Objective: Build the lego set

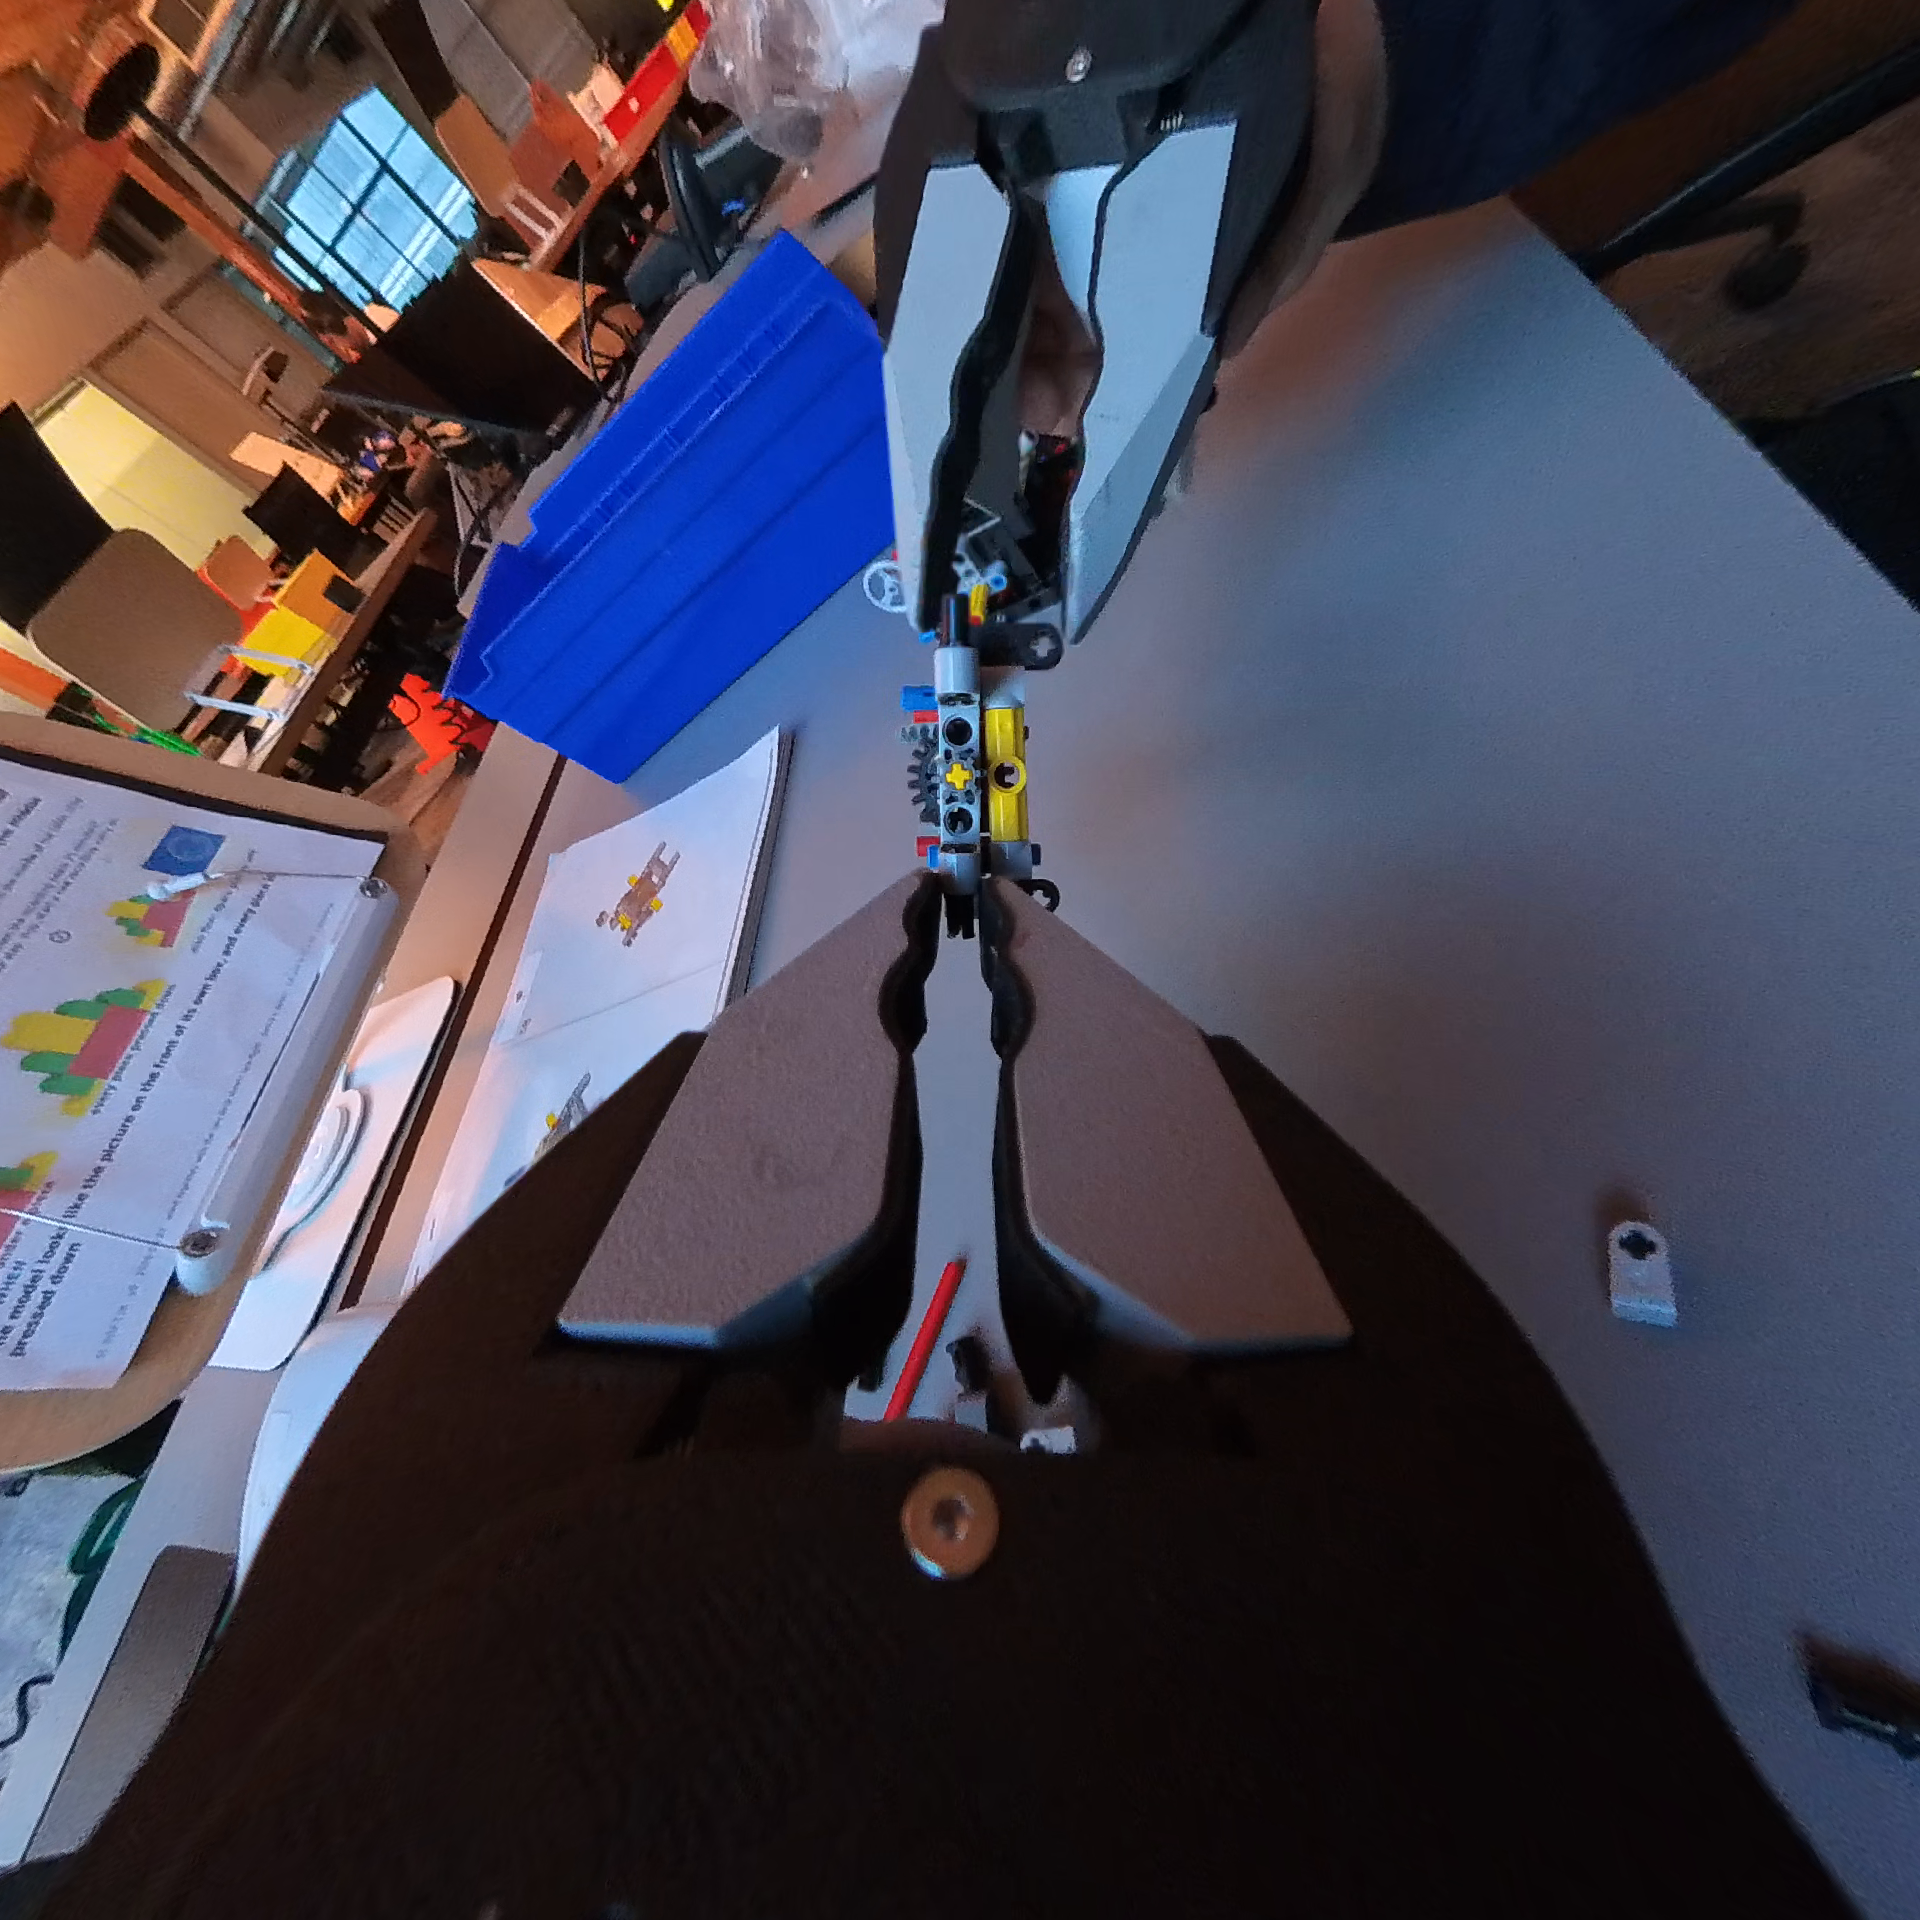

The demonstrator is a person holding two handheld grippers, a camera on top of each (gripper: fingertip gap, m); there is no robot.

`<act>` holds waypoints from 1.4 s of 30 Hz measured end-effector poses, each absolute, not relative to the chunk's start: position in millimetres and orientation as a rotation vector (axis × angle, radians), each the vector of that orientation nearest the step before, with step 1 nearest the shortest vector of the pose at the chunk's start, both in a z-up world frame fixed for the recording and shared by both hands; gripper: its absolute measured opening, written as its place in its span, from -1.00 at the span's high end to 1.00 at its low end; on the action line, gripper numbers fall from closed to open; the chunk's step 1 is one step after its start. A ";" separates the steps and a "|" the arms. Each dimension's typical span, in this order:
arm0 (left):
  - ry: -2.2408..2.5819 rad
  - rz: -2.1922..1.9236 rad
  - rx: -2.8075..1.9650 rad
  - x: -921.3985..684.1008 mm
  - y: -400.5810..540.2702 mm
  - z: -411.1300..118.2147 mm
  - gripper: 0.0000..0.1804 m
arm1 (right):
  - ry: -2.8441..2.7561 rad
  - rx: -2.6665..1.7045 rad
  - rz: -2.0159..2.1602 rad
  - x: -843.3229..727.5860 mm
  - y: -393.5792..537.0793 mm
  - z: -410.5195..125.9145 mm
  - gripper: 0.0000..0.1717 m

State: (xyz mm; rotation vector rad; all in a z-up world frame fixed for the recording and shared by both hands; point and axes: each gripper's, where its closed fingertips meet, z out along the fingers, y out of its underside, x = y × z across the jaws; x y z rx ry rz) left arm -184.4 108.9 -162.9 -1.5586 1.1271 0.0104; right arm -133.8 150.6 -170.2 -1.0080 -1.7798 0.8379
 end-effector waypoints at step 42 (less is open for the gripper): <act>1.391 0.480 -1.568 -204.0 115.8 -213.3 0.76 | -1.970 -0.308 -0.276 -139.8 149.0 -225.1 0.92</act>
